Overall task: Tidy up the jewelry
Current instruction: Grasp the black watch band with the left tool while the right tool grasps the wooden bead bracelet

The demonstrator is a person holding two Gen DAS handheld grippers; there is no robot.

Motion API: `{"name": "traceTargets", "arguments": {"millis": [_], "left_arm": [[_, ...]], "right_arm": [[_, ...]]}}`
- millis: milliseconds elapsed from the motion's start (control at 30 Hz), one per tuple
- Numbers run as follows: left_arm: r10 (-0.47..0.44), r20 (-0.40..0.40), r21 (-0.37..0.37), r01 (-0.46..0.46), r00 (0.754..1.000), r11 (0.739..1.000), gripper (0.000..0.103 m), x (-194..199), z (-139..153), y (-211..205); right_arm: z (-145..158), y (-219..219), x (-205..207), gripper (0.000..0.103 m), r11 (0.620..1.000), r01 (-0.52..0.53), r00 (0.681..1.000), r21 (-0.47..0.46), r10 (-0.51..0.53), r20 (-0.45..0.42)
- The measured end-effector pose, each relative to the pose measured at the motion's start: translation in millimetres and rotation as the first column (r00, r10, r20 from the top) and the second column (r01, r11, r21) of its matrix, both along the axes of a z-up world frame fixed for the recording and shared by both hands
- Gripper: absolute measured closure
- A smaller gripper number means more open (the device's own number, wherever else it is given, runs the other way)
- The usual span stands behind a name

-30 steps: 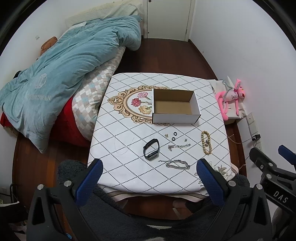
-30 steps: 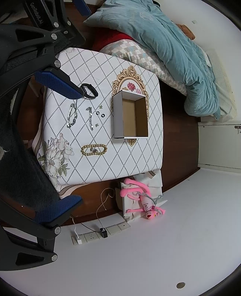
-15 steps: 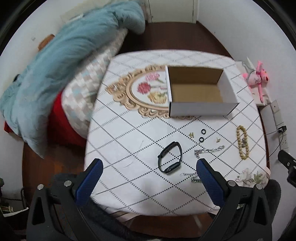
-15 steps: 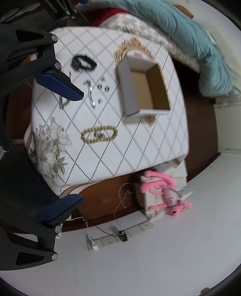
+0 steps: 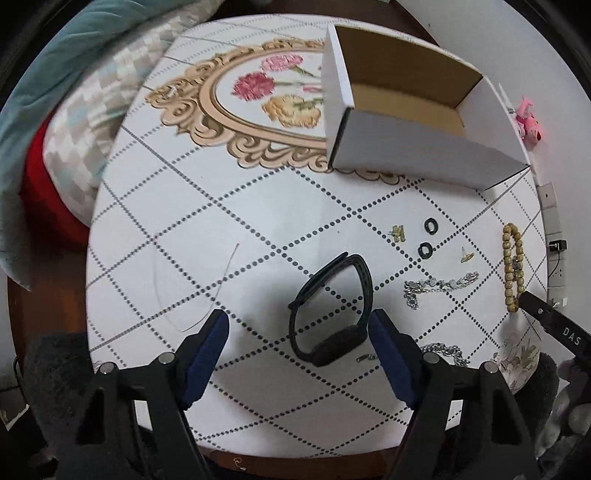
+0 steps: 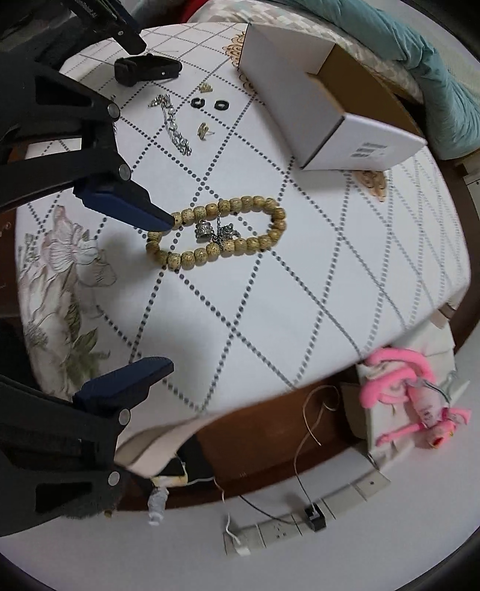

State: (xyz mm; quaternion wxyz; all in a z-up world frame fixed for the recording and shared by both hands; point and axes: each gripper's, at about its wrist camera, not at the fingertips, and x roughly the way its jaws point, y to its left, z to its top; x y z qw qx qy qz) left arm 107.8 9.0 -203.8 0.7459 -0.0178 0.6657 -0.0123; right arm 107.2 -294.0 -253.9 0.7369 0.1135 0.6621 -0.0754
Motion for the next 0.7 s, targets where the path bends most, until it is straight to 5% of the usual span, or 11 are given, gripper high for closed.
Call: {"name": "traceTargets", "arguments": {"millis": [100, 167, 233, 333, 400, 467, 700], "left_arm": [[-0.005, 0.0, -0.002, 0.005, 1.0, 1.0, 0.029, 2.3, -7.6, -0.3], [-0.017, 0.002, 0.011, 0.017, 1.0, 1.0, 0.044, 3.6, -10.9, -2.1], [-0.028, -0.002, 0.017, 0.028, 1.0, 0.999, 0.073, 3.8, -15.0, -3.7], [-0.037, -0.01, 0.031, 0.038, 0.999, 0.999, 0.092, 1.9, -22.5, -3.2], [-0.033, 0.006, 0.025, 0.033, 0.999, 0.999, 0.093, -0.8, -25.0, 1.2], [-0.035, 0.019, 0.034, 0.035, 0.999, 0.999, 0.094, -3.9, -24.8, 2.5], [-0.047, 0.057, 0.048, 0.044, 0.997, 0.998, 0.097, -14.8, -2.3, 4.2]], "right_arm": [[-11.3, 5.6, 4.1, 0.04, 1.0, -0.007, 1.0, -0.005, 0.007, 0.014], [-13.4, 11.8, 6.2, 0.046, 1.0, -0.024, 0.999, -0.018, 0.024, 0.027], [-11.9, 17.5, 5.0, 0.055, 0.999, -0.036, 0.999, -0.026, 0.036, 0.034], [-10.2, 27.6, 1.0, 0.059, 0.995, -0.068, 0.997, -0.07, 0.071, 0.033], [-8.7, 33.4, -4.4, 0.068, 0.994, -0.078, 0.995, -0.083, 0.083, 0.059], [-6.3, 34.9, -7.2, 0.094, 0.993, -0.081, 0.994, -0.085, 0.087, 0.067], [6.4, 33.1, -13.1, 0.094, 0.999, -0.044, 0.992, -0.007, 0.045, 0.114]]}}
